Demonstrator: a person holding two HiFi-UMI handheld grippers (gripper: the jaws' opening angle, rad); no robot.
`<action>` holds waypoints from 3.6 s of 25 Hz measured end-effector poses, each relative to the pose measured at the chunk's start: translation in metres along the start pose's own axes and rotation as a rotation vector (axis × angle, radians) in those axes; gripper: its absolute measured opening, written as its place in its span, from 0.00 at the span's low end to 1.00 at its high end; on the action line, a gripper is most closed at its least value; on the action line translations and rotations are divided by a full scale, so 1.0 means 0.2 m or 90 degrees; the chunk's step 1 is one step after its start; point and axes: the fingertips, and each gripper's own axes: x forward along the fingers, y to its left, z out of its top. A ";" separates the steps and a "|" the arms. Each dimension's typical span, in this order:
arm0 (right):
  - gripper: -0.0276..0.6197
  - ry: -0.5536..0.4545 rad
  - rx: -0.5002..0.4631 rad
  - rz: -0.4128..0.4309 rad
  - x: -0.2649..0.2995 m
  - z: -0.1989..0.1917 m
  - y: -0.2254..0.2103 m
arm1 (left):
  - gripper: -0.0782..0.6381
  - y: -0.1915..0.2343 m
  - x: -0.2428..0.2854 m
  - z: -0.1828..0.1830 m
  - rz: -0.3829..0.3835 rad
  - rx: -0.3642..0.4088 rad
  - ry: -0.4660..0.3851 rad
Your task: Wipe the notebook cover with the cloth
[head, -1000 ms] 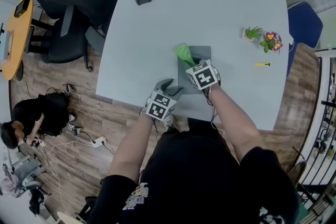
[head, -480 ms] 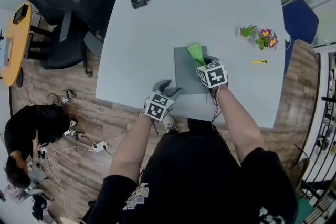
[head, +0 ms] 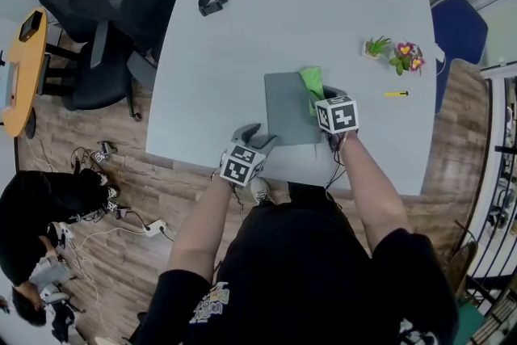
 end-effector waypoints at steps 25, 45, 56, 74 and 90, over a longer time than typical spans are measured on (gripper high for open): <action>0.21 -0.018 -0.101 0.064 0.15 0.28 0.32 | 0.44 -0.01 0.02 -0.01 -0.002 -0.002 0.002; 0.21 0.052 -0.164 0.108 0.32 0.27 0.47 | 0.44 -0.01 0.00 -0.01 -0.003 -0.003 0.002; 0.21 0.036 -0.072 0.053 0.24 0.27 0.16 | 0.44 0.00 0.00 -0.01 -0.001 -0.003 0.002; 0.21 0.016 0.031 -0.017 0.09 0.18 -0.17 | 0.44 0.00 0.00 -0.01 -0.002 -0.002 0.001; 0.21 -0.163 0.030 0.040 -0.31 0.19 0.02 | 0.44 0.00 -0.22 0.23 0.011 0.012 -0.137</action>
